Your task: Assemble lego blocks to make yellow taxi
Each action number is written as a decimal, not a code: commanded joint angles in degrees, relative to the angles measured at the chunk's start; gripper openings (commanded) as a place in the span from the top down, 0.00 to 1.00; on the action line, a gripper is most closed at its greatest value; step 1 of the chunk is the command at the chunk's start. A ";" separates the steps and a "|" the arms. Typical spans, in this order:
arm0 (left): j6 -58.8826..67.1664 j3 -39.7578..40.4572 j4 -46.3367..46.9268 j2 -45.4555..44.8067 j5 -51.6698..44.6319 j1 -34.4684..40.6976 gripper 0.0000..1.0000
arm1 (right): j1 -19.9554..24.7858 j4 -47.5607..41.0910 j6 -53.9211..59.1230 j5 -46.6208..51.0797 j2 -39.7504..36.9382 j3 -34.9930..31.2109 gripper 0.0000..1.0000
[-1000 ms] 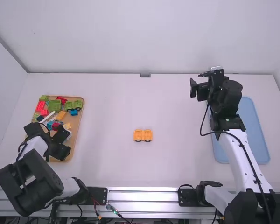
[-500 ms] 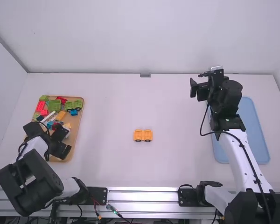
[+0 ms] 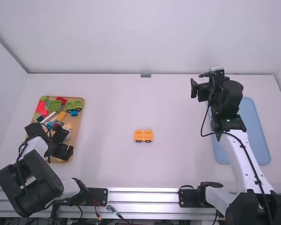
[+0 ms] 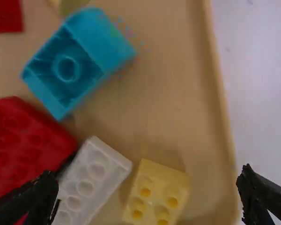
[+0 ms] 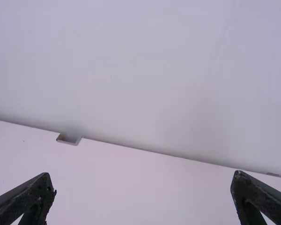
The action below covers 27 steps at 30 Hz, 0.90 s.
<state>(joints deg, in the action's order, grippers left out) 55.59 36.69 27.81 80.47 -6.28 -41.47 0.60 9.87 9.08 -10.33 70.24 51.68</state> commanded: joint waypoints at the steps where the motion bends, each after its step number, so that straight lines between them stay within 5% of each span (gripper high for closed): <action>1: 4.61 4.22 4.09 0.33 -4.04 -0.20 0.01 | 0.09 -0.35 -0.02 -0.35 0.28 2.29 0.01; 18: 4.04 6.86 7.23 7.02 -0.09 -0.17 0.00 | 0.11 -1.07 0.20 0.02 0.28 2.29 0.01; 25: 3.80 7.28 5.79 11.93 3.80 0.20 0.09 | 0.11 -0.70 0.17 0.02 0.28 2.32 0.01; 27: 3.80 7.98 6.60 12.39 3.74 0.00 0.18 | 0.09 -0.68 0.17 0.00 0.26 2.32 0.01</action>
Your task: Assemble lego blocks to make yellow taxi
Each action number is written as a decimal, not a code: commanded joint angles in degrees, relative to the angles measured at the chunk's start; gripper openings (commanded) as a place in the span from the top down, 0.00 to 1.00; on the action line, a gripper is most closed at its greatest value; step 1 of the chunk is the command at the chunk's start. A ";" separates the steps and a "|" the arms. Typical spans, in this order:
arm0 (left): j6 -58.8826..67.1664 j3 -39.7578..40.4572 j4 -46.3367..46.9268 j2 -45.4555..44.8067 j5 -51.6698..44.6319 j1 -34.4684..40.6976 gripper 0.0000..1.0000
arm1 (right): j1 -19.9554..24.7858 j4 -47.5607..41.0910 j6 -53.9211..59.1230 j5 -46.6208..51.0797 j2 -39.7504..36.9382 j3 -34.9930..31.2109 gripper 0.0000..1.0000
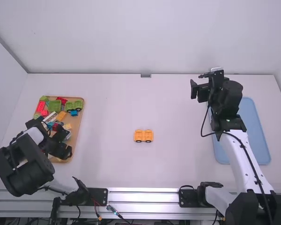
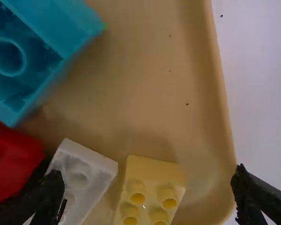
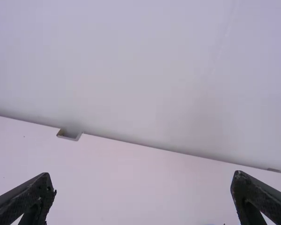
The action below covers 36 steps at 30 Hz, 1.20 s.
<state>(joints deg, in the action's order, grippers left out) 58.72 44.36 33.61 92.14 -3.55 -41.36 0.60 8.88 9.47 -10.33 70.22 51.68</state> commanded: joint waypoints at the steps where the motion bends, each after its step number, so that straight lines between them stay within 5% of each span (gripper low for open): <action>1: 0.70 0.46 1.01 0.70 1.07 0.00 0.22 | 0.11 0.28 -0.22 -0.07 0.28 2.32 0.01; 4: 0.70 0.83 1.70 0.70 1.31 0.22 0.29 | 0.11 0.28 -0.22 -0.37 0.31 2.32 0.01; 11: 0.70 0.68 0.55 0.70 1.33 0.20 0.19 | 0.11 0.33 -0.22 -0.37 0.28 2.32 0.01; 36: 2.64 2.89 7.10 -3.21 -1.79 0.85 0.24 | -0.66 0.94 -0.66 -0.35 0.28 2.29 0.01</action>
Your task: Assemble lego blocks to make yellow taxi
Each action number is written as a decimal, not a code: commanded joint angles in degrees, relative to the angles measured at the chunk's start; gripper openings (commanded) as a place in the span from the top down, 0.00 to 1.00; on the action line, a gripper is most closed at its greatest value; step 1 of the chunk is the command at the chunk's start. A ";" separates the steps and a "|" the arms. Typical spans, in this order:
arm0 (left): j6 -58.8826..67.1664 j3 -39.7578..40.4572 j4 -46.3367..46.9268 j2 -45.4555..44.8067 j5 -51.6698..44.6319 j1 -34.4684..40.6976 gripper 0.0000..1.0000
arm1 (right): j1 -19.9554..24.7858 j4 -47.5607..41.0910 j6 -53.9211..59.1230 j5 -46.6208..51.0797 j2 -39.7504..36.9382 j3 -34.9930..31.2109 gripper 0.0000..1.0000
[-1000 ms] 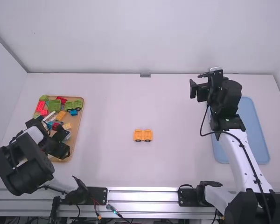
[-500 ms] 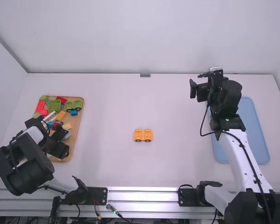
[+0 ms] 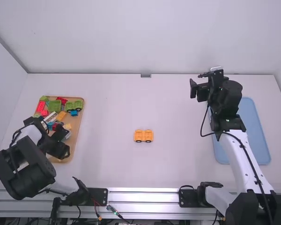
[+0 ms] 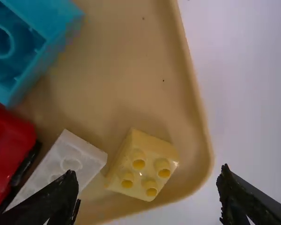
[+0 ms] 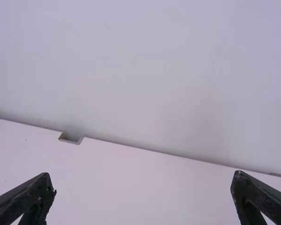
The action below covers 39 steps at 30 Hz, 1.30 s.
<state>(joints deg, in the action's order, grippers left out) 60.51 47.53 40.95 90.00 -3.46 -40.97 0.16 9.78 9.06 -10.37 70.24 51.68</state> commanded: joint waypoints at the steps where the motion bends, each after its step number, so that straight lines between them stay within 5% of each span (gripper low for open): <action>1: 0.83 -0.61 -0.70 -1.07 -1.88 0.48 0.24 | -0.22 0.04 -0.22 -0.33 0.26 2.29 0.01; 4: 1.05 -2.23 -2.95 -1.07 -2.49 0.48 0.21 | -0.22 -0.15 -0.22 -0.28 0.26 2.29 0.01; 12: 3.39 -3.74 -4.26 -1.07 -4.57 0.48 0.41 | -0.22 0.07 -0.24 -0.31 0.26 2.29 0.01; 17: 1.88 -3.85 -4.35 -0.96 -4.50 0.46 0.30 | -0.22 0.11 -0.24 -0.33 0.26 2.32 0.01; 29: -3.45 -4.81 -5.62 -0.96 -1.38 0.46 0.37 | -0.22 0.28 -0.22 -0.31 0.26 2.32 0.01; 39: -6.47 -6.27 -6.25 -0.96 4.07 0.48 0.31 | -0.22 0.55 0.00 -0.33 0.26 2.32 0.01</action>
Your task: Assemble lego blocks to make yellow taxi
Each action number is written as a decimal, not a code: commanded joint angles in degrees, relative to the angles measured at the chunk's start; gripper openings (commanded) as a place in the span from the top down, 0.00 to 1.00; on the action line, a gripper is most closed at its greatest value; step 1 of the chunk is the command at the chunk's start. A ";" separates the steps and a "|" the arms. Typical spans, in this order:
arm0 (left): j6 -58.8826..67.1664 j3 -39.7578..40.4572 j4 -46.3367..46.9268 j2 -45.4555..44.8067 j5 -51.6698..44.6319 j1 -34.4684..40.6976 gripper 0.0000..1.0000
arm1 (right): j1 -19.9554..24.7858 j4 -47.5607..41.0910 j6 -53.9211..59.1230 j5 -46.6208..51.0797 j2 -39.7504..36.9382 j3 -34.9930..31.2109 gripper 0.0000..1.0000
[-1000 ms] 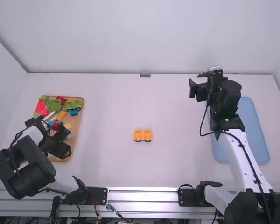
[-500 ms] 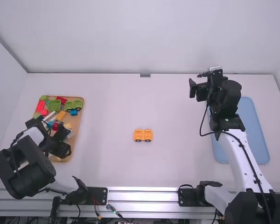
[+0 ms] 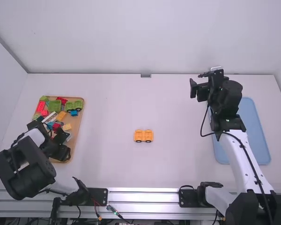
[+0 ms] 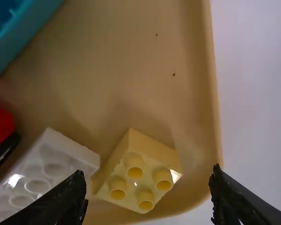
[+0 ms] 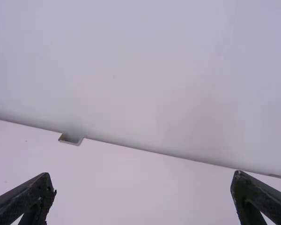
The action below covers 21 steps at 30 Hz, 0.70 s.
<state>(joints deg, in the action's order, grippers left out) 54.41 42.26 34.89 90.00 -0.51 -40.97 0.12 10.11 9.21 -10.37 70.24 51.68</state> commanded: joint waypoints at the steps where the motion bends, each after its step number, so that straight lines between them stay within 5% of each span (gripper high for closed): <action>1: -0.35 -1.14 -0.61 -0.96 1.33 0.48 0.31 | -0.17 0.20 -0.13 -0.31 0.26 2.32 0.01; 11: 9.09 -1.46 -2.93 -0.96 -1.55 0.48 0.32 | -0.11 -0.04 -0.13 -0.22 0.26 2.32 0.01; 21: 11.02 -1.46 -2.32 -0.96 -1.84 0.48 0.53 | -0.11 -0.04 -0.15 -0.11 0.26 2.29 0.01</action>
<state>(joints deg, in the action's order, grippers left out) 64.53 41.23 32.12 89.97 -1.45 -40.97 0.10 10.04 9.34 -10.37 70.24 51.68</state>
